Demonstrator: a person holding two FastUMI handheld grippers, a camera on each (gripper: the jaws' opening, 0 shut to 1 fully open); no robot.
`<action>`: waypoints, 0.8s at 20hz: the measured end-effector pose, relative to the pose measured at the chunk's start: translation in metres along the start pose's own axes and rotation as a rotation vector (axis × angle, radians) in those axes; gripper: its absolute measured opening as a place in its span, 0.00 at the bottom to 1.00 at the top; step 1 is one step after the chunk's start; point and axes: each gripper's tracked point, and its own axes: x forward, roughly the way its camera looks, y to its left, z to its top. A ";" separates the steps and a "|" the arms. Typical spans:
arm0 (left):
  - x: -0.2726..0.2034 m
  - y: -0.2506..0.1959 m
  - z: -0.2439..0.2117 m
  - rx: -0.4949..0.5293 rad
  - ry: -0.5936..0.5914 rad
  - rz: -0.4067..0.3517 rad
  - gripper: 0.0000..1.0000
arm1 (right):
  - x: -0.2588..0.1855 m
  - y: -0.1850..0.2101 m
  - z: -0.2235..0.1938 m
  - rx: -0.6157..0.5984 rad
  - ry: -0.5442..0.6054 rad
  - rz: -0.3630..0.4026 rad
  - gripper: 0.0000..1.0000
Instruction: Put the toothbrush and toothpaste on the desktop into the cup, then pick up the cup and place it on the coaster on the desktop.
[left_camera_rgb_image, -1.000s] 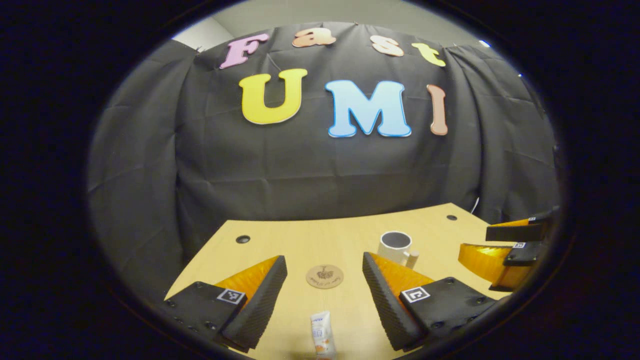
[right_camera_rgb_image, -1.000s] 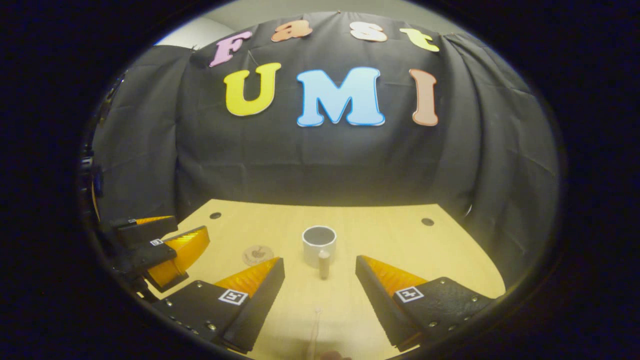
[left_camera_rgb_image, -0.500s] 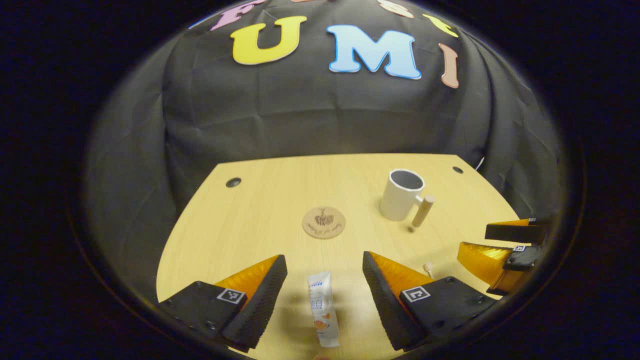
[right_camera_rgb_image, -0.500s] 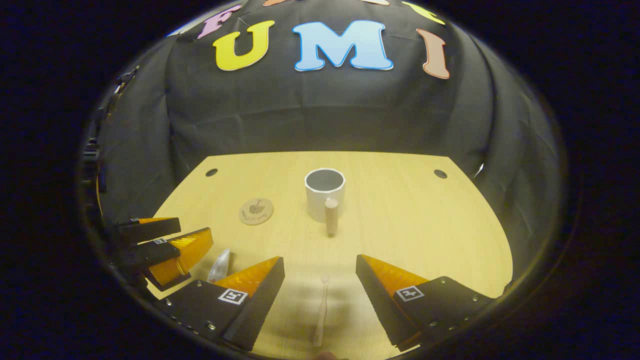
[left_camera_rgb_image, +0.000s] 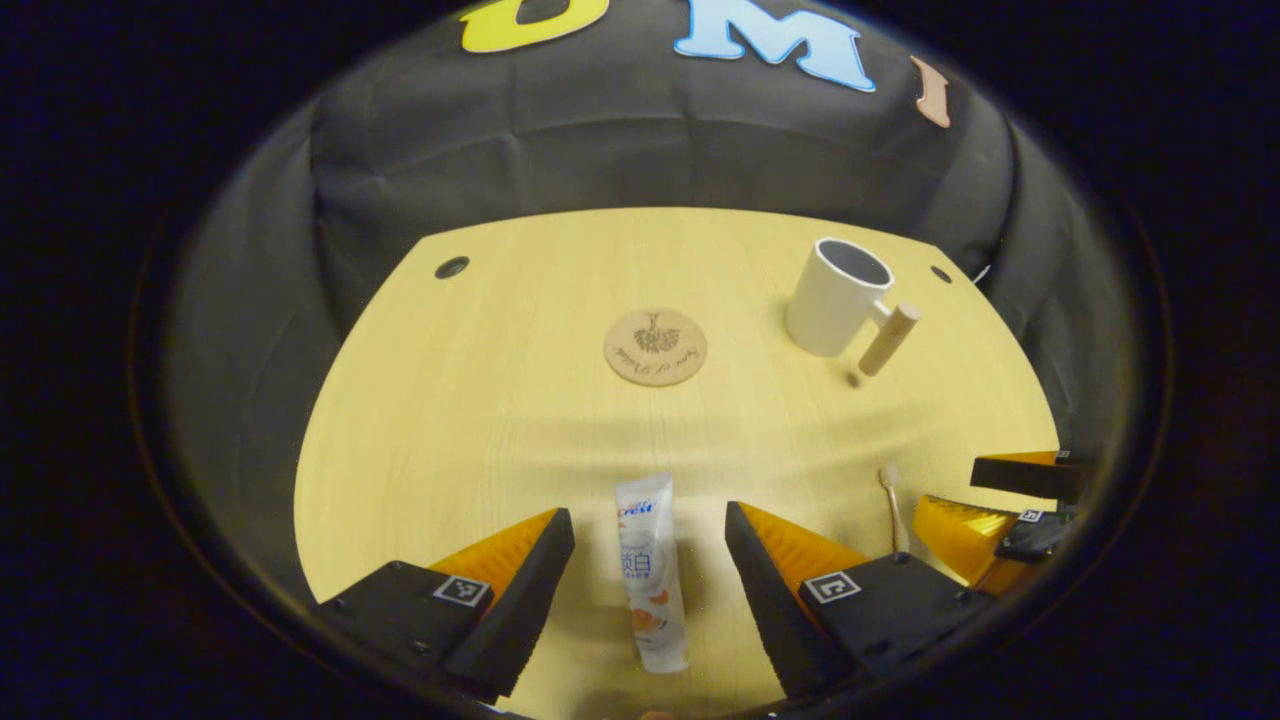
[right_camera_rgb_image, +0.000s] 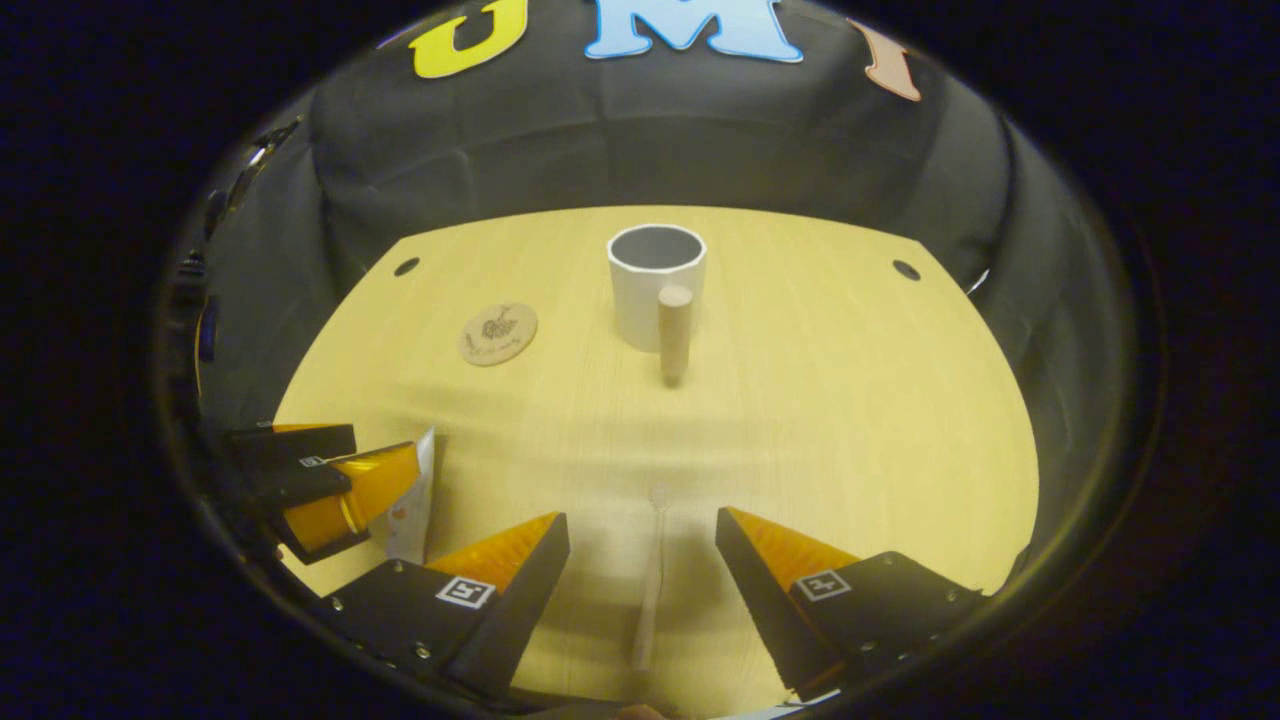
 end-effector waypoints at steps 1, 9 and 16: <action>0.005 0.000 -0.006 -0.007 0.026 0.000 0.98 | 0.005 0.000 -0.005 0.001 0.032 0.005 0.93; 0.023 0.002 -0.053 -0.074 0.224 0.008 0.99 | 0.028 -0.001 -0.052 0.004 0.269 0.002 0.93; 0.027 0.001 -0.059 -0.088 0.265 0.019 0.97 | 0.031 0.002 -0.073 0.003 0.367 -0.003 0.72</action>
